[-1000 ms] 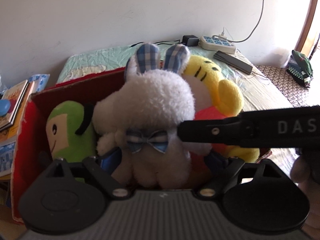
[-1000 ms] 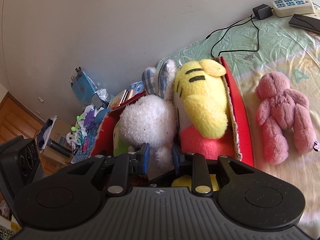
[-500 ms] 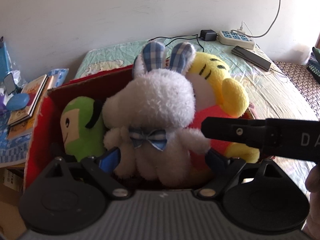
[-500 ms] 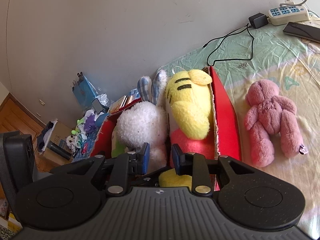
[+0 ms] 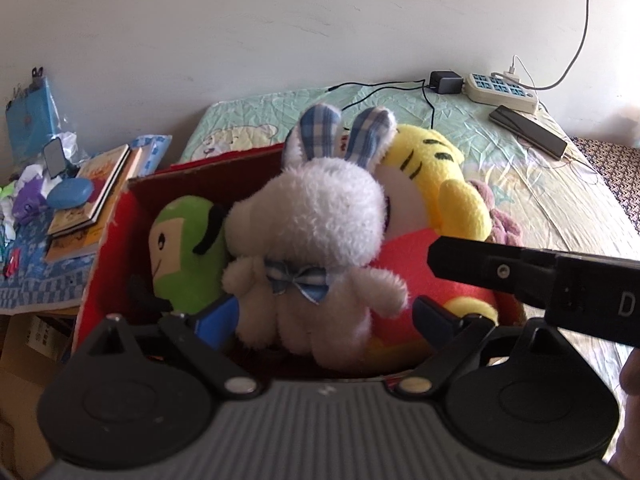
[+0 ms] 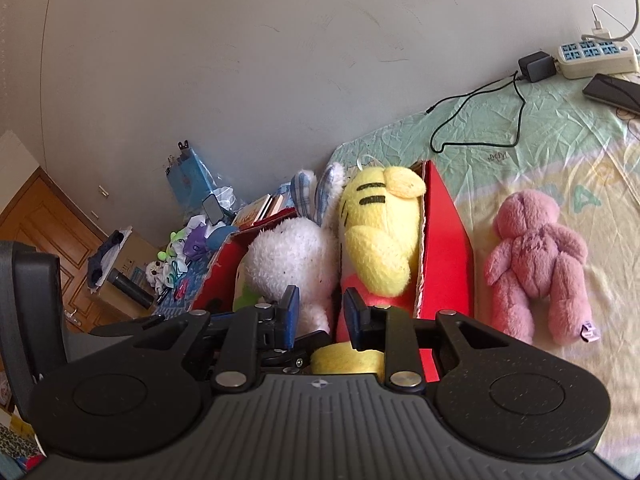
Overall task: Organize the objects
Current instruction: 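Lower the white bunny into the box and open the right gripper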
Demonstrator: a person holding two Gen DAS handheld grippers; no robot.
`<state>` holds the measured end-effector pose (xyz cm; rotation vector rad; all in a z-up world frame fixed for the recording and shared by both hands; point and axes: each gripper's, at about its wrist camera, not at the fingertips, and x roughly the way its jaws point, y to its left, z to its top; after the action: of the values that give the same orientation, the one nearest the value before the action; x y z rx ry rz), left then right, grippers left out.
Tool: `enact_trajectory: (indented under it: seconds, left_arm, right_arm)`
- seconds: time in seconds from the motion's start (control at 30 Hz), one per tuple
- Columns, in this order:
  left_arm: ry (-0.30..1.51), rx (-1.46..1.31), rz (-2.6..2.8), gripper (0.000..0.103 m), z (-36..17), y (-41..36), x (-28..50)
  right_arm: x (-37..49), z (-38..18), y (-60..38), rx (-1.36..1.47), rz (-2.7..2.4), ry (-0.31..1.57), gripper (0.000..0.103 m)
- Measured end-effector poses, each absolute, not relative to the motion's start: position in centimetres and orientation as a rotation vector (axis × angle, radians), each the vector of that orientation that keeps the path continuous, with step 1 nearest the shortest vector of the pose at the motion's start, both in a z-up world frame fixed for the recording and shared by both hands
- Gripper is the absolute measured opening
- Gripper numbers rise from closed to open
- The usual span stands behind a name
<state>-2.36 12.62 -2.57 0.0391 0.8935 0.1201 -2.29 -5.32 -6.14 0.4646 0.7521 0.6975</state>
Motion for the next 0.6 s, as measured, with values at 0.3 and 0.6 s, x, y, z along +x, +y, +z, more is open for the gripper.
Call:
enact_trajectory:
  seconds: [0.3,0.6]
  left_arm:
    - [0.917,0.027,0.198,0.094,-2.3,12.0,-1.9]
    - [0.898,0.029,0.283,0.094,-1.4,11.0,-2.4]
  right_arm:
    - [-1.9,-6.2,-6.5,0.443,0.723,0.759,0.028]
    - [-1.4,-6.3,-7.9,0.466,0.768,0.772,0.028]
